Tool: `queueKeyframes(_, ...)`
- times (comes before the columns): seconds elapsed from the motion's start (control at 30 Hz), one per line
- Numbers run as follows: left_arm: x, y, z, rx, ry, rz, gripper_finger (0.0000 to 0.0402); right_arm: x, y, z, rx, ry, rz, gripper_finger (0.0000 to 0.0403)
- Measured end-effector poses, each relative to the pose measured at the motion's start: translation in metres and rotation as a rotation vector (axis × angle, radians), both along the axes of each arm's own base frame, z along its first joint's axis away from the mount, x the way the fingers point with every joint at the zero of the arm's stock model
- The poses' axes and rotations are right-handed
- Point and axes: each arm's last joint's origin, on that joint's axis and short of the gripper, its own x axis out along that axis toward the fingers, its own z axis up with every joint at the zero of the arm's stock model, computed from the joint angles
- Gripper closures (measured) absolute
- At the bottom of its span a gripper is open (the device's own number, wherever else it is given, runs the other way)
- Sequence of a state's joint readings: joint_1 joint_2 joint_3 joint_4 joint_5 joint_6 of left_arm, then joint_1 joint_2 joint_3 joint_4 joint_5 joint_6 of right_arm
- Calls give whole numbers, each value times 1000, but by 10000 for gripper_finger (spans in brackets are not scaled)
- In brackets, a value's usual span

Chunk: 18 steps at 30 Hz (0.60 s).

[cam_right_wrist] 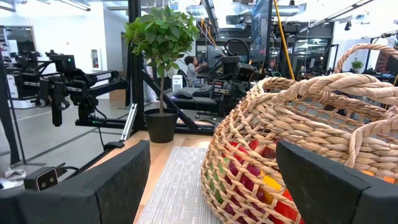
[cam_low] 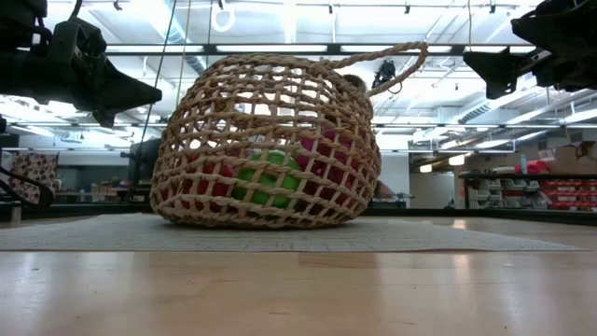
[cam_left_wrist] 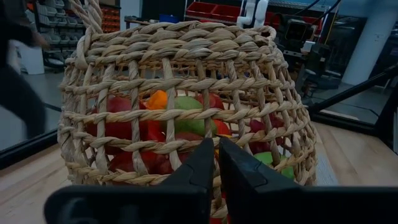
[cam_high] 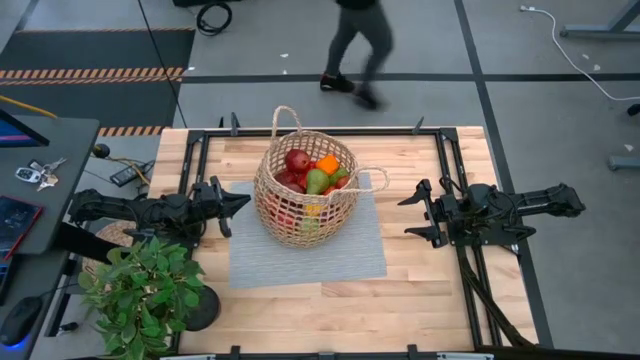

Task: Build produce basket
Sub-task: Return to Home Position

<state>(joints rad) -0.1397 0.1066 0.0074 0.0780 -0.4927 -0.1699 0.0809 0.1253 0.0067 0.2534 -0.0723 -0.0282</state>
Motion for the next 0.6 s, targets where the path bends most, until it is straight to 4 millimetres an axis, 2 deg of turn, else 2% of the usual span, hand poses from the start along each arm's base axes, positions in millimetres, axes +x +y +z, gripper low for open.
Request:
queueKeyframes(0.47, 0, 0, 0, 0, 0, 0, 363, 0, 0, 0, 3, 1, 0, 52)
queueKeyframes(0.6, 0, 0, 0, 0, 0, 0, 369, 0, 0, 0, 90, 19, 12, 52)
